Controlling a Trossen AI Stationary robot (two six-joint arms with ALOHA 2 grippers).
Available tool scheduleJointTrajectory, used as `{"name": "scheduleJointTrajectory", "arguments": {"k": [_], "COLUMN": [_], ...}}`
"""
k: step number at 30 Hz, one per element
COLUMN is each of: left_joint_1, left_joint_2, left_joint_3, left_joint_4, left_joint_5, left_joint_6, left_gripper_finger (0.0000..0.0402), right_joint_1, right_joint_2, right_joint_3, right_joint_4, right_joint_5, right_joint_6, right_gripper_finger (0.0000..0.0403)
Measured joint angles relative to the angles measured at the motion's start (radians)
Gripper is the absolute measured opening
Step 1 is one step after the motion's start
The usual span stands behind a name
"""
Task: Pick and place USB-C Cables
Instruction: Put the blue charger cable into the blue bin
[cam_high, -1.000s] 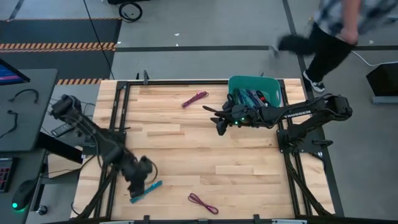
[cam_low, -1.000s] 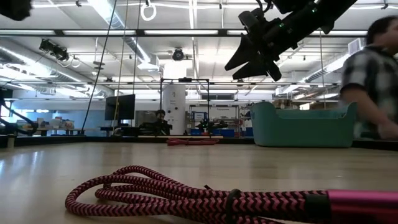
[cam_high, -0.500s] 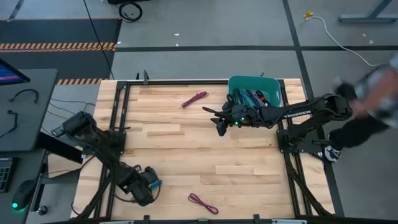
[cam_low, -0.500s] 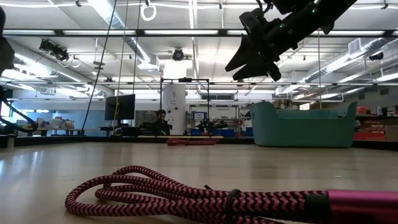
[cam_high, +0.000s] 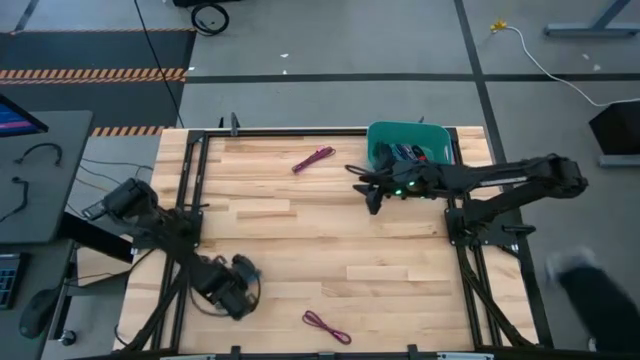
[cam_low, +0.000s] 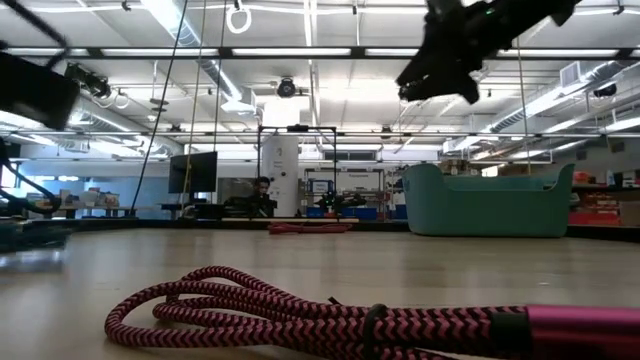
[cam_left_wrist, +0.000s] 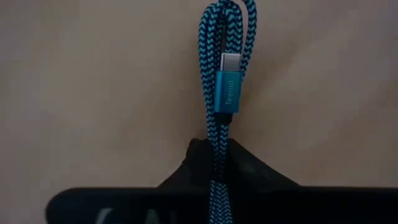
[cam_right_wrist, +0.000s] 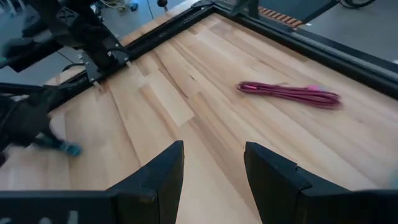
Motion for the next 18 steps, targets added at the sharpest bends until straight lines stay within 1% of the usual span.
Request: {"name": "scheduleJointTrajectory", "arguments": {"k": [4,6,11,15,18], "left_joint_1": [0.089,0.148,0.319,0.505,0.662], "left_joint_2": [-0.099,-0.151,-0.25,-0.309,-0.339], "left_joint_3": [0.003,0.002,0.002,0.003,0.003], "left_joint_4": [-0.073,-0.095,-0.127,-0.106,0.009], "left_joint_5": [-0.058,-0.074,-0.052,-0.058,-0.054], "left_joint_6": [0.061,0.183,0.517,0.737,0.912], "left_gripper_finger": [0.0024,0.0024,0.0024,0.0024,0.0024], "right_joint_1": [-0.018,-0.026,-0.032,-0.031,-0.023], "right_joint_2": [-0.135,-0.192,-0.276,-0.303,-0.306], "right_joint_3": [0.0,0.0,-0.001,-0.055,-0.128], "right_joint_4": [-0.169,-0.245,-0.416,-0.438,-0.394], "right_joint_5": [0.001,0.0,0.0,-0.055,-0.112], "right_joint_6": [-0.01,-0.01,-0.009,0.049,0.116], "right_gripper_finger": [0.0173,0.0173,0.0172,0.0172,0.0171]}}
